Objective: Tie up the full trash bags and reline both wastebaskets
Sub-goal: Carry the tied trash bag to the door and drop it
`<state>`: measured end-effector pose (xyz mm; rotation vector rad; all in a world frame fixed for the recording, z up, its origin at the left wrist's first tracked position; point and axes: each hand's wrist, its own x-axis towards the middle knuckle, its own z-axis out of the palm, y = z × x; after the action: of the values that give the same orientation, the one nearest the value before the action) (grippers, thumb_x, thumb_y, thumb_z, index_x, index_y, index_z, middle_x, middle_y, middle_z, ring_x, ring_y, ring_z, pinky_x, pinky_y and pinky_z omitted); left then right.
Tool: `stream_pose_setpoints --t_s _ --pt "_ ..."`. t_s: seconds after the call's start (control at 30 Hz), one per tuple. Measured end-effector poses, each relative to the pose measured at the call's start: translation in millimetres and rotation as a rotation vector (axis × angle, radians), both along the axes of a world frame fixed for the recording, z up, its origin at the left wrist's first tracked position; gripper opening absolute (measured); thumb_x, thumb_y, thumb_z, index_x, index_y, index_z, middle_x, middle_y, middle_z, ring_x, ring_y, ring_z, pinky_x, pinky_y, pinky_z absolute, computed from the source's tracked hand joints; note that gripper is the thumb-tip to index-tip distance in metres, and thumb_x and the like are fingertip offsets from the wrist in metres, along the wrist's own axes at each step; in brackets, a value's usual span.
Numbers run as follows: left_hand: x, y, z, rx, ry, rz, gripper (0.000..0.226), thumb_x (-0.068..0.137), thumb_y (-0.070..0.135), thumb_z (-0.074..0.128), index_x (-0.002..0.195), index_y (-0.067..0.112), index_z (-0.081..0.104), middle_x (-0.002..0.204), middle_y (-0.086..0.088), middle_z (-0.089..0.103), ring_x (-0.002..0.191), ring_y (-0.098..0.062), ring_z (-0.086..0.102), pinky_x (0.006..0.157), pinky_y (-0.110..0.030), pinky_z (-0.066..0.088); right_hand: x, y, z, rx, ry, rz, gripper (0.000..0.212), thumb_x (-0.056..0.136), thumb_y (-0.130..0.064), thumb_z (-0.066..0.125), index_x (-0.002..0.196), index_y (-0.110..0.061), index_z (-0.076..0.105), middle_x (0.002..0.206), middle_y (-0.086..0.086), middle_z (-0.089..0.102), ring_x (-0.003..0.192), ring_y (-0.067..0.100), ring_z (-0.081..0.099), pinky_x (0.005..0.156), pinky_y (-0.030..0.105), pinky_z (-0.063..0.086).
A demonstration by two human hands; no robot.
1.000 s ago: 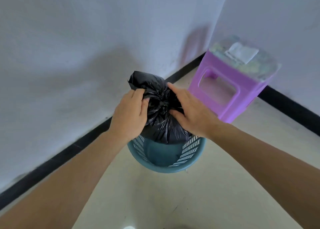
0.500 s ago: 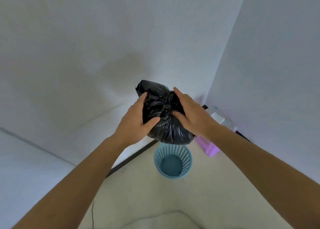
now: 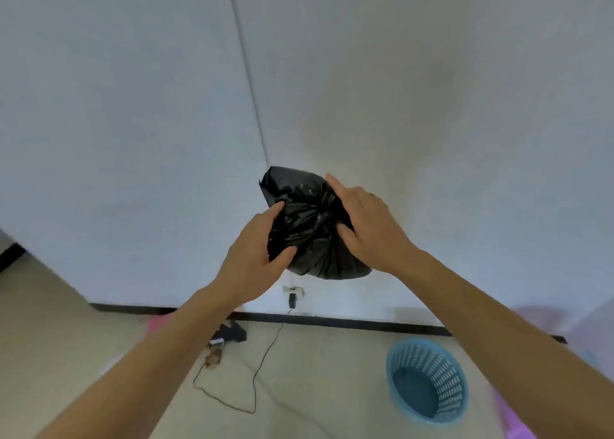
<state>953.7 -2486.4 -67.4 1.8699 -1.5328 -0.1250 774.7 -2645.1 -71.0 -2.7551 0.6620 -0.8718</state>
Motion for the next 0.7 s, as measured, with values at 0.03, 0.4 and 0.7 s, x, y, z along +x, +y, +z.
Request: stream_pose_setpoints --t_s 0.03,0.4,0.7 --pt "15 26 2 0.009 -0.016 0.073 0.072 0.091 0.031 0.064 0.152 0.026 0.025 0.137 0.006 0.048 0.124 -0.009 0.046 0.104 -0.035 0.043 26 14 1 -0.012 0.004 0.067 0.076 0.093 -0.017 0.053 0.159 -0.023 0.016 0.121 0.007 0.053 0.107 0.024 0.051 0.102 0.043 0.041" --pt "185 355 2 -0.051 0.006 0.783 0.065 0.089 0.025 0.067 0.147 0.020 0.038 0.128 0.005 0.057 0.116 -0.012 0.052 0.099 -0.033 0.046 331 274 18 -0.057 -0.032 0.746 0.054 0.092 -0.018 0.060 0.143 -0.021 0.041 0.126 0.003 0.057 0.112 0.023 0.054 0.100 0.040 0.042" --pt "318 526 4 -0.010 -0.025 1.057 0.061 0.088 0.021 0.066 0.143 0.024 0.041 0.121 0.007 0.056 0.112 -0.013 0.053 0.092 -0.030 0.046 513 451 11 -0.018 -0.040 0.981 0.039 0.093 -0.019 0.058 0.132 -0.018 0.050 0.122 -0.001 0.059 0.111 0.018 0.055 0.100 0.041 0.043"
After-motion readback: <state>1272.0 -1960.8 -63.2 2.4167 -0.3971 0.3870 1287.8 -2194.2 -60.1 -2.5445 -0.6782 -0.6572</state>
